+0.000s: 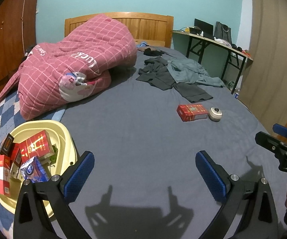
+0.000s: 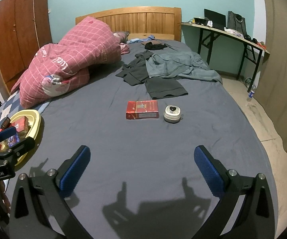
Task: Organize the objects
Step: 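Move both tools back toward the red Diamond pack and white tin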
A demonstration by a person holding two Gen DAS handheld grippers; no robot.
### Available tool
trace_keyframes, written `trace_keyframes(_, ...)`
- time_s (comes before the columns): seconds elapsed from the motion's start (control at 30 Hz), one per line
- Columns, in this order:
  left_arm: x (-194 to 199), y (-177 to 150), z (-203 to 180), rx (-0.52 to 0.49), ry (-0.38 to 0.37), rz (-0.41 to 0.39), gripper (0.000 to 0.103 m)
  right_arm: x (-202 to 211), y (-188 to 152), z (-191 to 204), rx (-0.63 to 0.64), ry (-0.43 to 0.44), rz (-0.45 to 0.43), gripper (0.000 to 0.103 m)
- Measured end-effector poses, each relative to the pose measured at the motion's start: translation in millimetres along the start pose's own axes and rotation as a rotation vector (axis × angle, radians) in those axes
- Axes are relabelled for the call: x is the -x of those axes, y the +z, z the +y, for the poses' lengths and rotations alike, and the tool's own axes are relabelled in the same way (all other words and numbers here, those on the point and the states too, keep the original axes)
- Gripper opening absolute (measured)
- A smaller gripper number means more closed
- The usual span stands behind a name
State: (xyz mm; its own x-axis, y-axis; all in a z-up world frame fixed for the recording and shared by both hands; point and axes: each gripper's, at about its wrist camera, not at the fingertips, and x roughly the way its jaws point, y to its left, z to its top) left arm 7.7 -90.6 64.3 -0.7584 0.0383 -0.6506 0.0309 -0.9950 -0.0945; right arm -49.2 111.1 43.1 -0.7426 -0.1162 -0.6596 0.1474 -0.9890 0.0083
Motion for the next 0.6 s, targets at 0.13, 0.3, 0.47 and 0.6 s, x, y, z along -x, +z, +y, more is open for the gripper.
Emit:
trace_keyframes(0.13, -1.9, 0.1, 0.1, 0.003, -0.004, 0.006, 0.103, -2.3, -0.4, -0.3, 0.008, -0.003, 0.000, 0.103)
trace_keyframes(0.3, -21.6, 3.0, -3.8, 0.007, -0.016, 0.024, 0.103, -23.4, -4.9, -11.3, 0.033, -0.001, 0.006, 0.103)
trace_keyframes(0.47, -66.3, 13.2, -16.5, 0.026, -0.029, 0.057, 0.103, -46.4, -3.0, -36.5, 0.037, -0.028, 0.013, 0.103)
trace_keyframes(0.6, -113.6, 23.4, -36.4, 0.027, -0.053, 0.094, 0.103, -65.1, 0.5, -67.7, 0.012, -0.041, 0.017, 0.103)
